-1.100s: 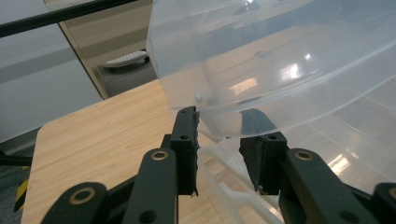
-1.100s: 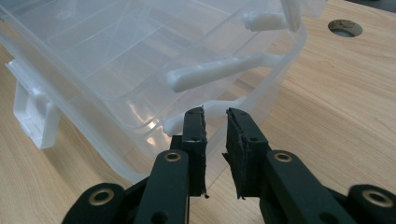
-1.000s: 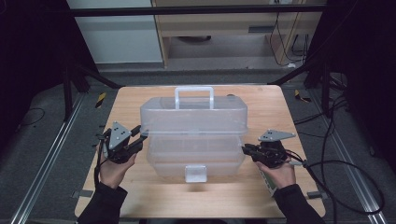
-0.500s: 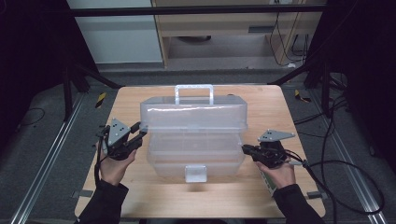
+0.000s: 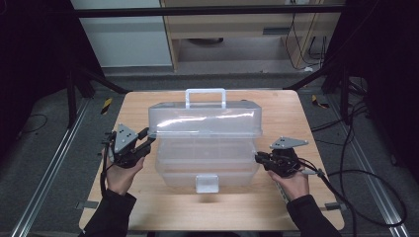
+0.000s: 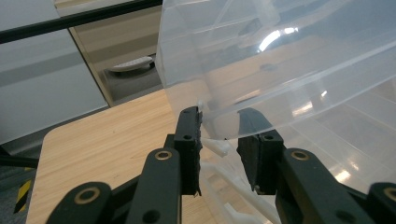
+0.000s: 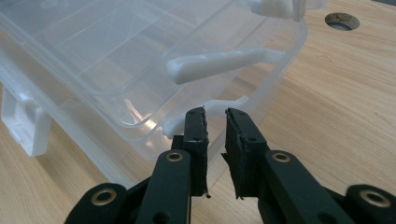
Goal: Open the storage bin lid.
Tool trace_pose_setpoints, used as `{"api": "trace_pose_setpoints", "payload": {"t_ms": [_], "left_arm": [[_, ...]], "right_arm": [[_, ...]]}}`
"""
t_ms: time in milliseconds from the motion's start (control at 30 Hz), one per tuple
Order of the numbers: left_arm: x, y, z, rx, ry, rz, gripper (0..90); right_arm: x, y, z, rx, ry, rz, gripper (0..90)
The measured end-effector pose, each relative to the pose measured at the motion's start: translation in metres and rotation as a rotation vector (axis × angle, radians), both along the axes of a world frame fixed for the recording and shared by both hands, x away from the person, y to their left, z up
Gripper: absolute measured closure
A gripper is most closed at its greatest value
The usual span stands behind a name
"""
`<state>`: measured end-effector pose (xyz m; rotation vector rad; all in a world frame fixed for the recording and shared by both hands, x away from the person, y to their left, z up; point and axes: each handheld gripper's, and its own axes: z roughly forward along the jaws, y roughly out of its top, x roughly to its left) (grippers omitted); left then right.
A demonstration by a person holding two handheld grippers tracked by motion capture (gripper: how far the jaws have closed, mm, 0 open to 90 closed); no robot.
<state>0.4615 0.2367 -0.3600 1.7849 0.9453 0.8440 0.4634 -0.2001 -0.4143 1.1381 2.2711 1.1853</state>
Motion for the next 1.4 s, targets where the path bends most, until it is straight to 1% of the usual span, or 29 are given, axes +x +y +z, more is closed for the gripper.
{"api": "trace_pose_setpoints", "payload": {"t_ms": [200, 267, 300, 400, 733, 867, 1033, 1067, 1100, 1133, 1233, 1267, 1400], "left_arm": [[0.001, -0.001, 0.002, -0.003, -0.004, 0.006, 69.1], [0.002, -0.001, 0.002, -0.009, -0.008, 0.008, 69.2], [0.003, -0.001, 0.003, -0.004, -0.010, 0.008, 69.3], [0.005, -0.002, 0.005, -0.023, -0.017, 0.016, 69.6], [0.013, -0.002, 0.010, -0.045, -0.030, 0.033, 70.8], [0.018, -0.002, 0.014, -0.036, -0.039, 0.034, 71.5], [0.023, -0.003, 0.018, -0.045, -0.042, 0.040, 72.2], [0.025, -0.003, 0.019, -0.036, -0.044, 0.039, 72.4], [0.026, -0.004, 0.020, -0.044, -0.045, 0.042, 72.5], [0.027, -0.004, 0.021, -0.038, -0.045, 0.045, 72.7], [0.031, -0.005, 0.023, -0.042, -0.049, 0.051, 73.2], [0.033, -0.005, 0.024, -0.037, -0.048, 0.052, 73.4], [0.039, -0.006, 0.028, -0.044, -0.046, 0.059, 73.8]], "right_arm": [[0.001, 0.001, 0.000, 0.008, 0.021, -0.021, 77.8], [0.001, 0.001, 0.000, 0.008, 0.023, -0.023, 77.8], [0.001, 0.001, 0.000, 0.009, 0.023, -0.023, 77.8], [0.001, 0.001, 0.000, 0.008, 0.023, -0.021, 77.9], [0.001, 0.000, 0.000, 0.010, 0.027, -0.024, 78.1], [0.001, 0.001, 0.000, 0.009, 0.027, -0.025, 78.1], [0.001, 0.000, 0.000, 0.009, 0.027, -0.024, 78.0], [0.001, 0.000, 0.000, 0.009, 0.027, -0.024, 78.0], [0.001, 0.000, 0.000, 0.007, 0.025, -0.022, 78.0], [0.001, 0.000, 0.000, 0.007, 0.026, -0.022, 78.0], [0.001, 0.000, 0.000, 0.008, 0.027, -0.023, 78.0], [0.001, 0.000, 0.000, 0.009, 0.030, -0.025, 77.9], [0.002, 0.000, 0.000, 0.009, 0.030, -0.024, 77.7]]}}
